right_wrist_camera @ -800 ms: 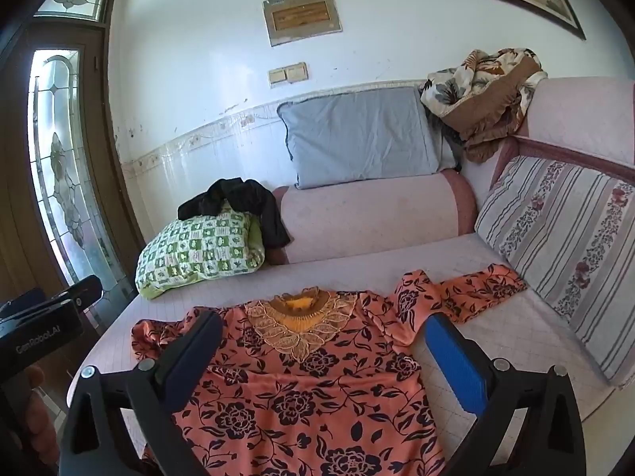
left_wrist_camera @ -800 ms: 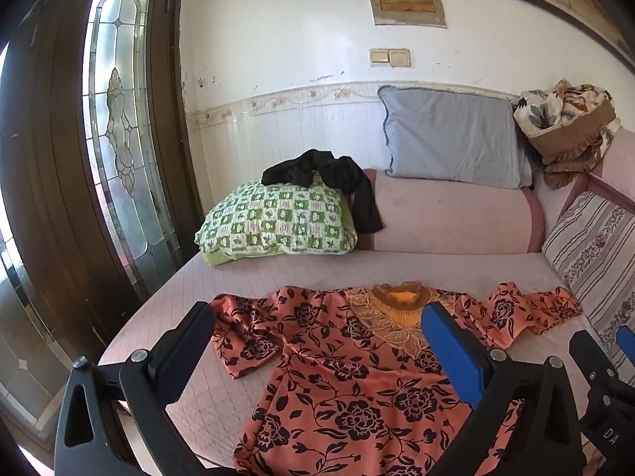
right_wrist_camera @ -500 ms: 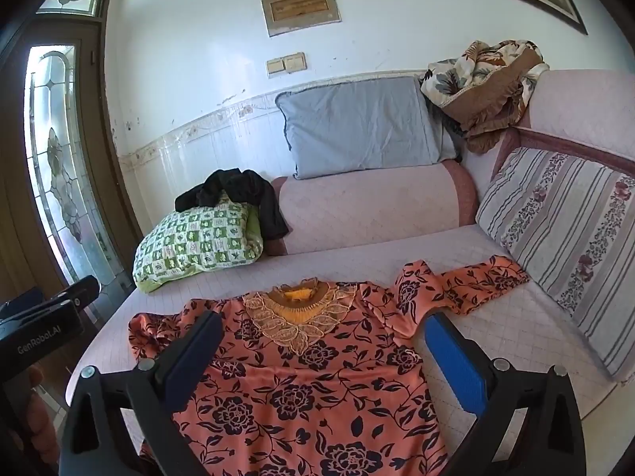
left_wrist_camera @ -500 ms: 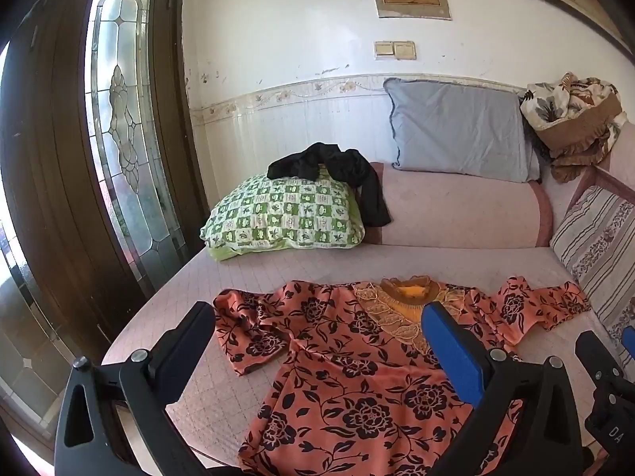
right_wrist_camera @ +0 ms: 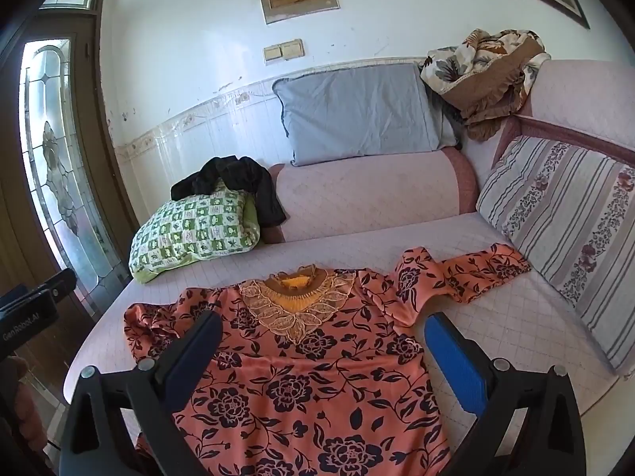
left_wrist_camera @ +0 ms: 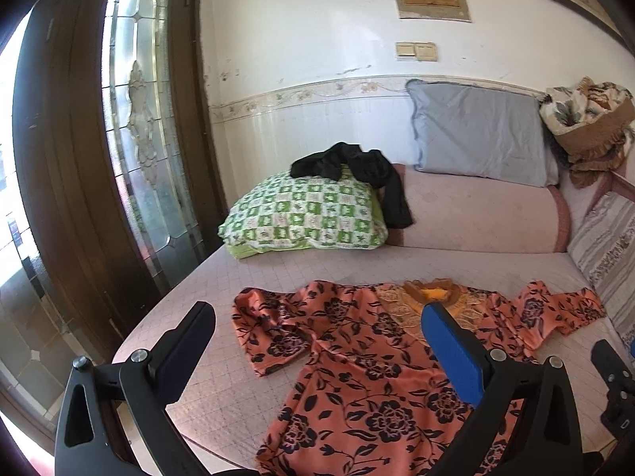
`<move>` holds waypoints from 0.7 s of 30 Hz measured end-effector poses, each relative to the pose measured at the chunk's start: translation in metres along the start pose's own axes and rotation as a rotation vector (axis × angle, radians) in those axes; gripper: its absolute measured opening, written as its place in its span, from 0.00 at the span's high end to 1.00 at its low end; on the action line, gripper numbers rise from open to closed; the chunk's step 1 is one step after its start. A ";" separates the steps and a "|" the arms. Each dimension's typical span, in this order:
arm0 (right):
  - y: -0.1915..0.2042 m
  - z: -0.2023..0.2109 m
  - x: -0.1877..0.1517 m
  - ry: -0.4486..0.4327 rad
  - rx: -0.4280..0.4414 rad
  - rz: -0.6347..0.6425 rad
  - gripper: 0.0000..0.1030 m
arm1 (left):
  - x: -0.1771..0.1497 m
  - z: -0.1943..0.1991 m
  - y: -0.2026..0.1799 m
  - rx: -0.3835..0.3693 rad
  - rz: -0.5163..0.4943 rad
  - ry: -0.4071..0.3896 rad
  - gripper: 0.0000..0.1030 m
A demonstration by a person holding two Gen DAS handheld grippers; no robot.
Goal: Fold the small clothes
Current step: 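Move both grippers toward the orange floral dress lying flat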
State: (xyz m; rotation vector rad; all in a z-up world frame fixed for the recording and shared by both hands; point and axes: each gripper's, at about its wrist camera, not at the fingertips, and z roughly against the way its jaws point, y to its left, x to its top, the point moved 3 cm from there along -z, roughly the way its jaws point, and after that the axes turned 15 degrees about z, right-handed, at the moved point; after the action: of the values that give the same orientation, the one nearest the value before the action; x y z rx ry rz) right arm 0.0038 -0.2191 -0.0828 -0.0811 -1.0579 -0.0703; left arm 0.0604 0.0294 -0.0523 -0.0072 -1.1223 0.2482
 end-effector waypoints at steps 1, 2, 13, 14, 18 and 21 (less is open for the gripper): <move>0.000 -0.001 0.000 0.003 0.003 -0.001 0.00 | 0.001 -0.001 0.004 0.007 0.007 0.001 0.00; 0.001 -0.003 -0.001 0.005 0.006 -0.001 0.00 | 0.001 -0.002 0.008 0.013 0.012 0.001 0.00; 0.029 -0.019 0.002 0.039 0.051 0.036 0.00 | 0.005 -0.009 0.033 0.058 0.045 -0.003 0.00; 0.032 -0.021 0.002 0.045 0.054 0.042 0.00 | 0.005 -0.009 0.032 0.058 0.044 -0.001 0.00; 0.046 -0.032 0.002 0.096 0.049 0.090 0.00 | 0.001 -0.009 0.029 0.052 0.036 0.007 0.00; 0.052 -0.036 0.000 0.126 0.041 0.124 0.00 | -0.004 -0.010 0.023 0.045 0.024 0.019 0.00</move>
State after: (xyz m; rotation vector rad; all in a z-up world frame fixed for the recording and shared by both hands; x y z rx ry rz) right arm 0.0401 -0.1707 -0.1021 -0.1035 -0.9262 0.0575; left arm 0.0636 0.0525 -0.0632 0.0163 -1.0978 0.2939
